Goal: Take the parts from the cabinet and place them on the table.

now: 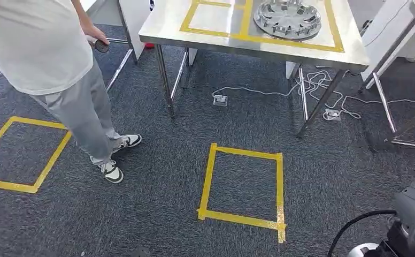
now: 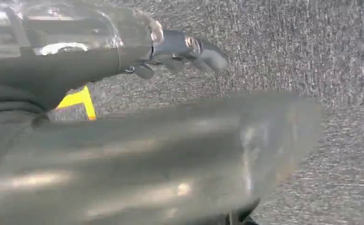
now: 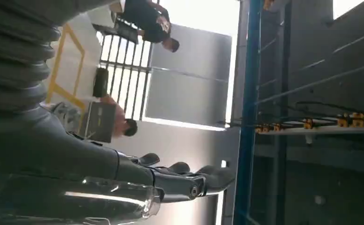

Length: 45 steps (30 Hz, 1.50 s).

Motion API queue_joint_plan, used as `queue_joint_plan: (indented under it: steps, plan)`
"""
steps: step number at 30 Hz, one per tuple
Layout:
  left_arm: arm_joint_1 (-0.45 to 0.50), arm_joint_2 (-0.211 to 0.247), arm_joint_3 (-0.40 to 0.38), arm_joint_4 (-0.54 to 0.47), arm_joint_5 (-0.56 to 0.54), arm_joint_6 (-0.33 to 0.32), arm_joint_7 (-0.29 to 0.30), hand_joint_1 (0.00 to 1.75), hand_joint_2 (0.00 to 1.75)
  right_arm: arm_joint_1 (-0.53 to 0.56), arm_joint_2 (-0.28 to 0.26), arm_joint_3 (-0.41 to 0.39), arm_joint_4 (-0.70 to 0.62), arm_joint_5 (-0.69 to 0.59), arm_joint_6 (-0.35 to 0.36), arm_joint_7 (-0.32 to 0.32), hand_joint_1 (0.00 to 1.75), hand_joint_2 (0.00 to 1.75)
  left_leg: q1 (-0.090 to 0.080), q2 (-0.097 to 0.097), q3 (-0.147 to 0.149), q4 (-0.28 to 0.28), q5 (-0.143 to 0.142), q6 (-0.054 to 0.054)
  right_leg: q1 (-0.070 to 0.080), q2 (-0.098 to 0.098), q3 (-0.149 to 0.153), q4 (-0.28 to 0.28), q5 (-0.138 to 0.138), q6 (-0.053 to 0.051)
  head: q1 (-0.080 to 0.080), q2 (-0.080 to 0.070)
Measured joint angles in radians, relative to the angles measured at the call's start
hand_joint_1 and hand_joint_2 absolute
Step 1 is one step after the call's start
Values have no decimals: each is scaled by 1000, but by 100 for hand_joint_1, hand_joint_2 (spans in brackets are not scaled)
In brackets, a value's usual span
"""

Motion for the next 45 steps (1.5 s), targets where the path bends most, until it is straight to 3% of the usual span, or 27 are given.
queue_joint_plan:
  steps: [2,3,6,7,9,10,11,12,13,17,18,19,22,23,25,26,28,32,34,35,37,38,39,41,42,43,45]
  plan:
    - [-2,0,0,0,0,-3,-2,0,0,3,-1,-7,-3,1,0,0,0,0,8,31,-3,-7,7,14,0,3,-11,8,-4,9,-1,0]
    - [-2,2,0,0,-1,-5,-3,0,0,1,-2,-8,-5,4,0,1,0,0,8,43,-4,-7,7,21,3,-39,-23,37,-27,16,4,0]
    - [3,2,0,0,-3,-10,-5,0,0,0,-3,-8,-6,10,0,6,0,0,5,91,-12,-7,9,26,-6,-69,-115,249,-140,34,13,0]
    - [4,3,0,0,-3,-10,-5,0,0,2,-3,-9,-6,10,0,6,0,0,3,107,-14,-7,9,27,-8,-71,-135,301,-154,36,13,0]
    - [3,3,0,0,-3,-10,-5,0,0,4,-3,-8,-6,10,0,6,0,0,1,133,-15,-7,9,27,-10,-74,-108,261,-111,34,13,0]
    - [1,3,0,0,-3,-10,-5,0,0,3,-3,-9,-7,10,0,6,0,0,0,146,-13,-7,9,26,-8,-81,-65,177,-62,29,13,0]
    - [0,2,0,0,-4,-10,-5,0,0,3,-4,-10,-9,10,0,6,0,0,-1,156,-11,-7,9,26,-6,-97,-20,86,-19,22,13,0]
    - [-1,2,0,0,-4,-10,-6,0,0,3,-5,-11,-11,10,0,6,0,0,-1,166,-10,-8,9,25,2,-143,11,13,-5,12,13,0]
    - [-2,2,0,0,-4,-11,-6,0,0,1,-5,-11,-11,10,0,6,0,0,-8,173,-14,-5,8,19,14,-166,16,-2,-13,3,14,0]
    - [-3,-1,0,-1,-5,-11,-6,0,0,3,-8,-14,-15,10,0,6,0,0,-10,212,-8,-17,13,-4,10,-122,13,-26,4,-20,16,0]
    - [-5,0,0,-1,-5,-11,-7,0,0,5,-8,-15,-19,11,0,6,0,0,-1,124,-12,-3,-4,-11,5,-117,19,-37,13,-23,12,0]
    - [-5,0,0,-1,-5,-11,-8,0,0,-1,-8,-14,-19,11,0,6,0,0,-1,77,-33,42,-36,-10,2,-108,18,-40,18,-29,12,0]
    - [2,0,0,-1,-6,-12,-6,0,0,3,-8,-14,-18,10,0,8,0,0,-1,68,-138,250,-121,-14,5,-66,10,-36,20,-32,0,0]
    - [4,0,0,-1,-6,-12,-6,0,0,3,-8,-14,-17,10,0,9,0,0,-1,71,-148,262,-109,-15,6,-52,9,-32,20,-32,0,0]
    - [3,0,0,-1,-6,-13,-4,0,0,2,-8,-14,-18,15,0,9,0,0,-1,68,-109,175,-33,-12,5,-25,9,-25,16,-30,0,0]
    - [3,1,0,-1,-9,-14,0,0,0,2,-8,-14,-19,24,0,10,0,0,1,49,-64,81,22,-10,4,-9,10,-18,12,-26,0,0]
    - [3,3,0,-1,-12,-18,8,0,0,-1,-8,-13,-23,45,0,12,0,0,11,-45,-25,4,26,-3,6,12,-2,-1,1,-14,0,0]
    - [5,5,-1,0,18,-31,18,0,0,-8,-8,-11,-35,106,0,39,0,0,8,11,-17,-11,20,10,-7,69,-20,-1,8,10,-2,0]
    - [3,7,-1,0,21,-36,13,0,0,-14,-9,-9,-43,119,0,47,0,0,9,48,-13,-14,18,19,0,-34,-47,55,-29,21,10,0]
    - [5,8,-1,0,18,-36,9,0,0,-17,-8,-7,-43,122,0,48,0,0,8,67,-12,-14,15,23,-3,-58,-85,129,-66,28,14,0]
    - [9,10,-1,0,11,-33,3,0,0,-13,-8,-6,-43,119,0,45,0,0,6,106,-11,-14,10,25,-9,-71,-162,278,-123,38,15,0]
    - [9,10,-1,1,10,-29,-2,0,0,-13,-8,-6,-43,117,0,39,0,0,6,123,-10,-14,8,24,-11,-73,-178,308,-121,40,15,0]
    - [8,10,-1,1,10,-24,-7,0,0,-13,-8,-6,-44,116,0,36,0,0,5,138,-7,-14,5,22,-13,-75,-169,290,-96,40,16,0]
    - [5,11,-1,1,6,-13,-19,0,0,-14,-9,-6,-50,116,0,26,0,0,4,162,2,-14,0,17,-11,-89,-96,140,-2,31,15,0]
    - [2,10,-1,0,6,-8,-26,0,0,-16,-9,-7,-55,116,0,19,0,0,2,172,8,-15,-3,15,-7,-119,-50,47,39,21,16,0]
    - [1,10,-1,0,11,-2,-33,0,0,-18,-8,-7,-59,115,0,12,0,0,-1,180,9,-16,-6,12,4,-153,-34,16,19,13,16,0]
    - [0,10,-1,0,16,6,-43,0,0,-18,-8,-7,-64,110,0,-9,0,0,-3,198,9,-16,-7,2,10,-144,-36,6,19,-2,16,0]
